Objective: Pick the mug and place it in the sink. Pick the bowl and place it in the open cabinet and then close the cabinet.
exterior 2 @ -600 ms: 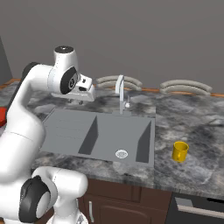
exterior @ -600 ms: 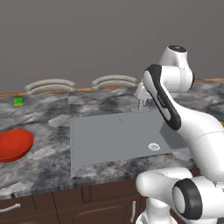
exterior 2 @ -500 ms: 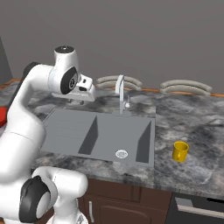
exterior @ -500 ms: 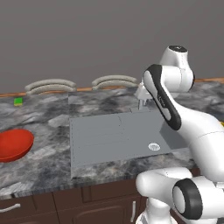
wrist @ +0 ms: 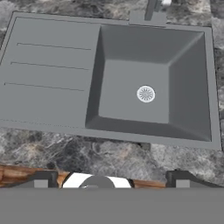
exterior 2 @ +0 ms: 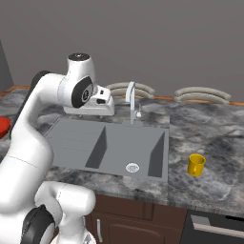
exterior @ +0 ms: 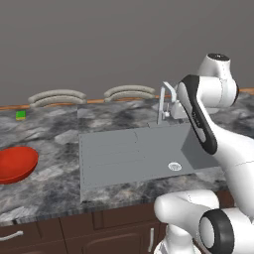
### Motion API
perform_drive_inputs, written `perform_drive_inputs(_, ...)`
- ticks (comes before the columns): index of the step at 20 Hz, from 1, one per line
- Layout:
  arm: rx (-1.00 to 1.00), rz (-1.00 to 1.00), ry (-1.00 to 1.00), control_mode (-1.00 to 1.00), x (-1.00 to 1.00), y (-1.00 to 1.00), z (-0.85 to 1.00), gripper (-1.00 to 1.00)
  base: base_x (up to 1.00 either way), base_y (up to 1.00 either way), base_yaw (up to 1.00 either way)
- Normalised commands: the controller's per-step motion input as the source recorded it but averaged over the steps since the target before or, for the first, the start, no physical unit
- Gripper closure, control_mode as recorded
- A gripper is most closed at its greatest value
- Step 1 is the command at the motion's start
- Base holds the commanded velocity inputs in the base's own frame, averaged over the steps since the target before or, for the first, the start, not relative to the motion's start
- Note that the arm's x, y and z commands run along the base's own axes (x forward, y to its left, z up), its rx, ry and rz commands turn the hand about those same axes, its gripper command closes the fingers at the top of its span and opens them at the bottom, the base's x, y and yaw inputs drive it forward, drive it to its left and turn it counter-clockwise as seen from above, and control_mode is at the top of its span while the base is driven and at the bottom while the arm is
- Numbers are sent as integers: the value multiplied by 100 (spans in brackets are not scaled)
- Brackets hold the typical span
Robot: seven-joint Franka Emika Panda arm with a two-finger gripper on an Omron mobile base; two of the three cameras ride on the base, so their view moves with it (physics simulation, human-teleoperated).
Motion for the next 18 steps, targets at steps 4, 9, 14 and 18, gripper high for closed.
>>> perform_drive_inputs(4,0,0,0,-100,-24,-17,-17,-100,0,0,0)
perform_drive_inputs(9,0,0,0,-100,-1,-22,-52,-100,0,0,0)
perform_drive_inputs(14,0,0,0,-100,0,-36,-47,-100,0,0,0)
perform_drive_inputs(18,0,0,1,-100,0,-52,-31,-100,0,0,0)
